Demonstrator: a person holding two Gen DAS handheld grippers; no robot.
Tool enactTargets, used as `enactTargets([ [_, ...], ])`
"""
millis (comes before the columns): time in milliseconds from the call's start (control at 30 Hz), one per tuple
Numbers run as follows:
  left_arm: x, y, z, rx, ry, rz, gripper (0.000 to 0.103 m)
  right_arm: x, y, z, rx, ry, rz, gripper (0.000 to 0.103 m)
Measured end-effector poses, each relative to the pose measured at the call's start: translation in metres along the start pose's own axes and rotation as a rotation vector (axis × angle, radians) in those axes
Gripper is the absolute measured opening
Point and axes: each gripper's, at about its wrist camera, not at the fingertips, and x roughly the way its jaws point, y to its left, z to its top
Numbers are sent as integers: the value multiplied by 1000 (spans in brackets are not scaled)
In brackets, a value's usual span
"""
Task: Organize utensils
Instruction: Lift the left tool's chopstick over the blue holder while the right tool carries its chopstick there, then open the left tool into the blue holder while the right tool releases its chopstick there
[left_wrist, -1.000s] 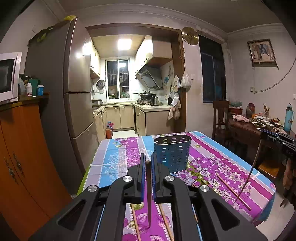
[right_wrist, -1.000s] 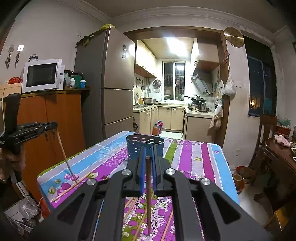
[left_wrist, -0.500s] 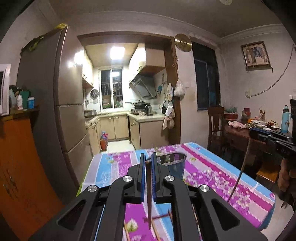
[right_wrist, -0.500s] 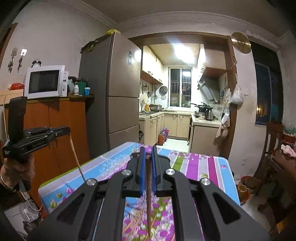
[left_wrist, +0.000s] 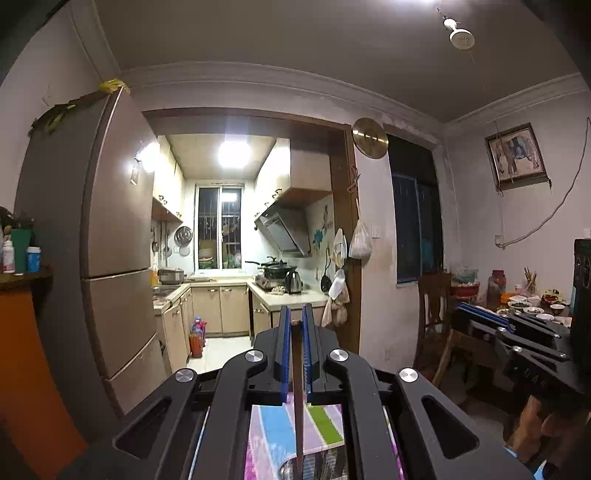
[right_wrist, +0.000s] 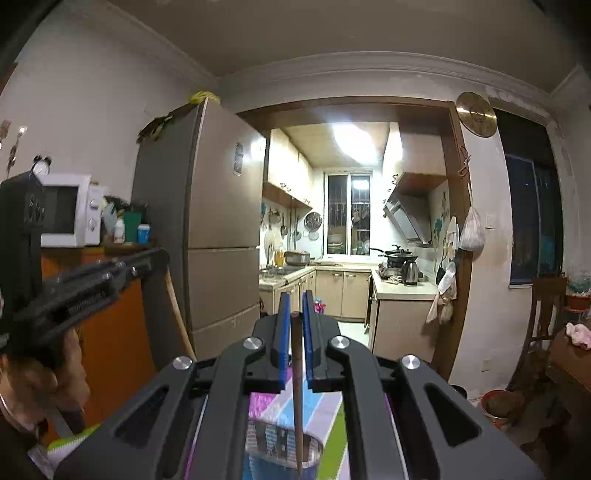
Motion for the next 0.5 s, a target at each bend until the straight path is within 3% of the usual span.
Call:
enactTargets([
  [200,48,-11,-33,19,29,-6,7,45,-14,-16,60,-4,-6,5],
  [500,83,7,-123,-48,156,-26,7,86,-8,-86,113,141,5,5],
])
